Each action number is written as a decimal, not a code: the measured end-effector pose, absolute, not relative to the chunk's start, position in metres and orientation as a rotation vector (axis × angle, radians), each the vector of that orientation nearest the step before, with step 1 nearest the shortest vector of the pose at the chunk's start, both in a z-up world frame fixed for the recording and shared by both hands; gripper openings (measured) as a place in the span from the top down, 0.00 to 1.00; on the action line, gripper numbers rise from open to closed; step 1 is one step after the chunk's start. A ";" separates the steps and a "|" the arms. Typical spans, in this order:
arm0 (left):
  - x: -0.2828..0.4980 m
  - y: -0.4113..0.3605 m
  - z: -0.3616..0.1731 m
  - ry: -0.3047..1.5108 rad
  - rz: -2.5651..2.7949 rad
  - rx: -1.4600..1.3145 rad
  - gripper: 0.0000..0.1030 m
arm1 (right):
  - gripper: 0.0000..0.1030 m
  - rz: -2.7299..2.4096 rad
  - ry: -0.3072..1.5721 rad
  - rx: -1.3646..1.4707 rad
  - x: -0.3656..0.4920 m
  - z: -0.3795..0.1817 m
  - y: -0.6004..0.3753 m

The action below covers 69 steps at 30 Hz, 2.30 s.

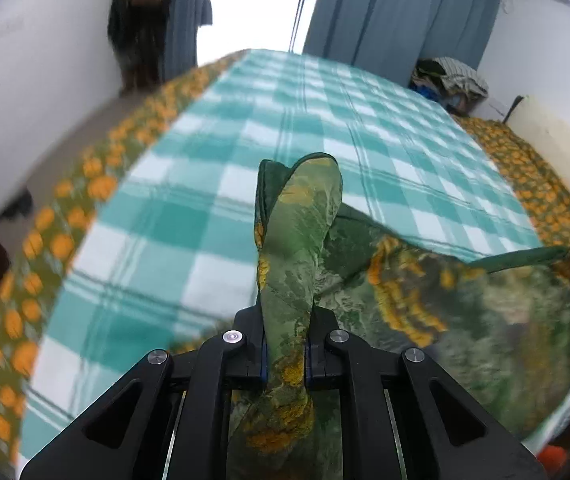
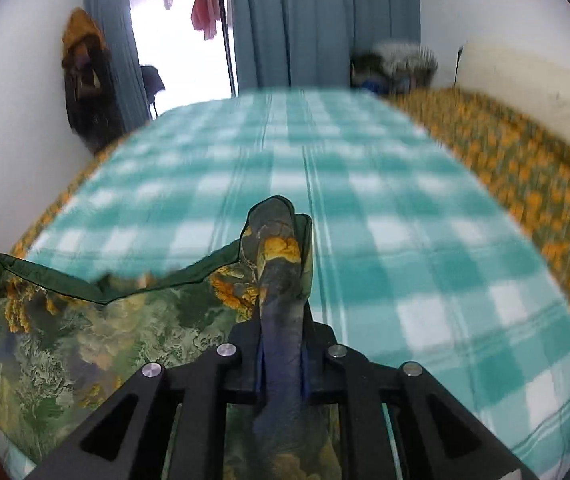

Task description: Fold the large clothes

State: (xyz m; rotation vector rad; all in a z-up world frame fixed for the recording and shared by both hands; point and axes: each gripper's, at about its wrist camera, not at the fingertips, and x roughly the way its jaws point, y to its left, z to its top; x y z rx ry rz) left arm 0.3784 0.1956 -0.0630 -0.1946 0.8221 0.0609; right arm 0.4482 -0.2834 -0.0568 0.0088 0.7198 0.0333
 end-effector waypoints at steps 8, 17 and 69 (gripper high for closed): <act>0.379 0.188 -0.196 0.930 0.103 -0.097 0.83 | 0.87 -0.053 0.953 0.021 0.474 -0.196 -0.298; 0.370 0.199 -0.210 0.860 0.060 -0.211 0.80 | 0.84 -0.024 0.850 0.110 0.461 -0.218 -0.308; 0.376 0.201 -0.216 0.840 0.045 -0.242 0.79 | 0.84 0.034 0.816 0.217 0.462 -0.227 -0.318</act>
